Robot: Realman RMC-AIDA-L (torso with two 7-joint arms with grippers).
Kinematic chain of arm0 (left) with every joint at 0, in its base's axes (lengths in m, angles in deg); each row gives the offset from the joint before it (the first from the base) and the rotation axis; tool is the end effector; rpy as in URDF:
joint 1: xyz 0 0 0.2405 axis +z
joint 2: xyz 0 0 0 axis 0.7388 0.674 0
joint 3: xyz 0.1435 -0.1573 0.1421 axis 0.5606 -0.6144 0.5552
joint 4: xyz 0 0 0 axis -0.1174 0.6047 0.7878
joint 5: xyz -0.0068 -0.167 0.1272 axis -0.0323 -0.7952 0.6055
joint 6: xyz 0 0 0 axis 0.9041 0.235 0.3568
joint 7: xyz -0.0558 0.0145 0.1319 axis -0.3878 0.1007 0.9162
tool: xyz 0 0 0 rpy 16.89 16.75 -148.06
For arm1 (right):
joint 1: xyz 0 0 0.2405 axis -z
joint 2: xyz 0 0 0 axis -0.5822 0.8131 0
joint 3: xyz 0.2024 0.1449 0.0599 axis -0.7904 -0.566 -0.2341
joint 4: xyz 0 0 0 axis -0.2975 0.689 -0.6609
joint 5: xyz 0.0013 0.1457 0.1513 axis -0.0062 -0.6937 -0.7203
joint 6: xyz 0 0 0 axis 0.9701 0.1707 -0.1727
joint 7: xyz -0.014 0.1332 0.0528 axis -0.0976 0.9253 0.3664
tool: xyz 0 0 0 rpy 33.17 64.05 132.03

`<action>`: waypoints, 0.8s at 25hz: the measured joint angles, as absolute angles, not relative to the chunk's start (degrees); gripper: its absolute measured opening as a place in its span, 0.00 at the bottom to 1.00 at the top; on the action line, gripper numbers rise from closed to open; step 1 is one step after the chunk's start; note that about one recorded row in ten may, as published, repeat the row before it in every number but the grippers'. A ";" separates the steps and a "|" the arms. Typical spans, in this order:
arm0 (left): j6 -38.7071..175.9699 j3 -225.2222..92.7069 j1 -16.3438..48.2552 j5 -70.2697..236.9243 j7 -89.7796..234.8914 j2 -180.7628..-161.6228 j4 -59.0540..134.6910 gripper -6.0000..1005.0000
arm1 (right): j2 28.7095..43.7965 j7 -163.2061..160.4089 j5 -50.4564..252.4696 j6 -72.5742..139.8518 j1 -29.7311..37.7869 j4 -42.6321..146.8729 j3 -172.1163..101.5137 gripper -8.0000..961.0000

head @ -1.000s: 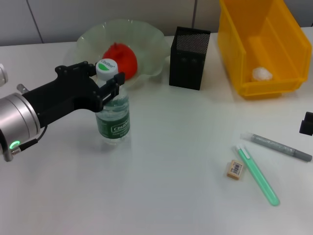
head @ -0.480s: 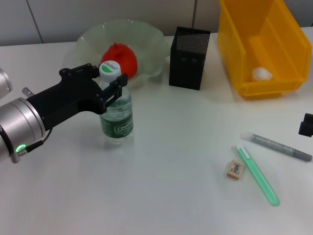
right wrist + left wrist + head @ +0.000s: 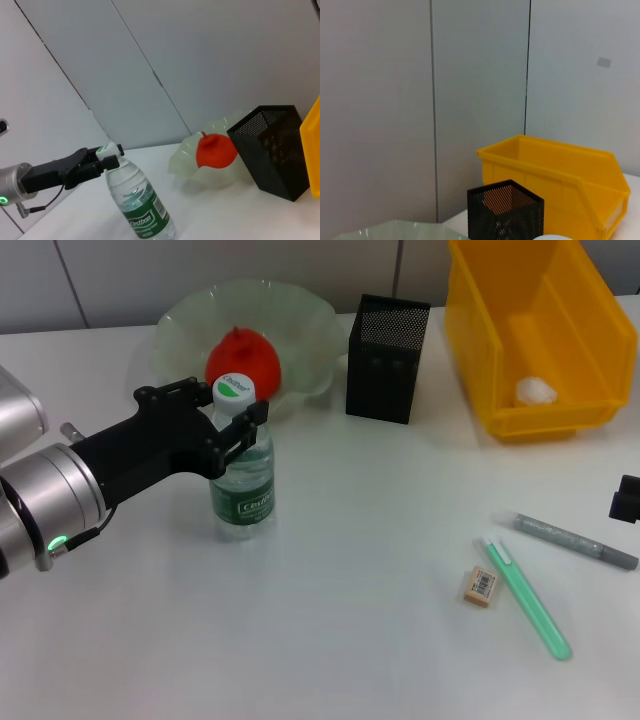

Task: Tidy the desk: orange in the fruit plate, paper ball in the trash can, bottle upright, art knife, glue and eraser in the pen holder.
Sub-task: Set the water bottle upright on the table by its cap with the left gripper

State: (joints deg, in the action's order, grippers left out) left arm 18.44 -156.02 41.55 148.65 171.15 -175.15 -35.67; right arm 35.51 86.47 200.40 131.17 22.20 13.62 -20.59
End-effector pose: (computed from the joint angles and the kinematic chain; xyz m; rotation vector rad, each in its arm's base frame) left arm -0.2003 0.3204 -0.0278 -2.3701 -0.4368 -0.6573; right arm 0.3521 0.2327 0.1011 -2.3825 1.0741 0.8721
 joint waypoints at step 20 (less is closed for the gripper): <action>17.49 -156.21 40.45 141.16 178.63 -175.03 -29.46 0.52 | 35.42 86.24 200.32 131.13 22.07 13.94 -20.59 0.50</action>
